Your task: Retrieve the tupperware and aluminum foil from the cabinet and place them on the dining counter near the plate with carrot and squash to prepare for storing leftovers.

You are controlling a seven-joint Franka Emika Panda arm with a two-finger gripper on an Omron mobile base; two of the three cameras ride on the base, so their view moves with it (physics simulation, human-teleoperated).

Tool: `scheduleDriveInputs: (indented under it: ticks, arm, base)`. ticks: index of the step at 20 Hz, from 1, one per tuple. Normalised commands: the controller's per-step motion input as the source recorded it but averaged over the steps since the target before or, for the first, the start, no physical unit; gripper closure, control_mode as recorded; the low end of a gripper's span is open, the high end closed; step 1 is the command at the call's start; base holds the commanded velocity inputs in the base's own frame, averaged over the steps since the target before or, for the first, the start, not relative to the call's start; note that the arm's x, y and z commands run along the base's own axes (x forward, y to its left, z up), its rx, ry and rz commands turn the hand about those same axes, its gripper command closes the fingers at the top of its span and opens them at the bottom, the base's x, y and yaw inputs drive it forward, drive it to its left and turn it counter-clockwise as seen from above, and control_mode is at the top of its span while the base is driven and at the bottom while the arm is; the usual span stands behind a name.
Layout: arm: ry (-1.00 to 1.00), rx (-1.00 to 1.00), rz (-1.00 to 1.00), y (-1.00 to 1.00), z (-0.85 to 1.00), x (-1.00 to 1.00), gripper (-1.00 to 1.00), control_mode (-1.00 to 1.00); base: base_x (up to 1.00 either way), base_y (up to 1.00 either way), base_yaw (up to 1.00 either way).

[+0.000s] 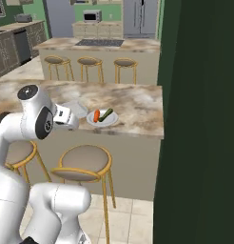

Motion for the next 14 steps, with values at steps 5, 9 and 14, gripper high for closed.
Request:
scheduleDriveInputs:
  ticks: [5,9,14]
  arm:
    - [0.00,0.00,0.00,0.00,0.00,0.00,-1.00,1.00]
    - [0.00,0.00,0.00,0.00,0.00,0.00,-1.00,1.00]
    - [0.00,0.00,0.00,0.00,0.00,0.00,-1.00,1.00]
  base:
    - [-0.38,0.94,0.31]
    - [0.42,1.00,0.28]
    - [0.67,1.00,0.31]
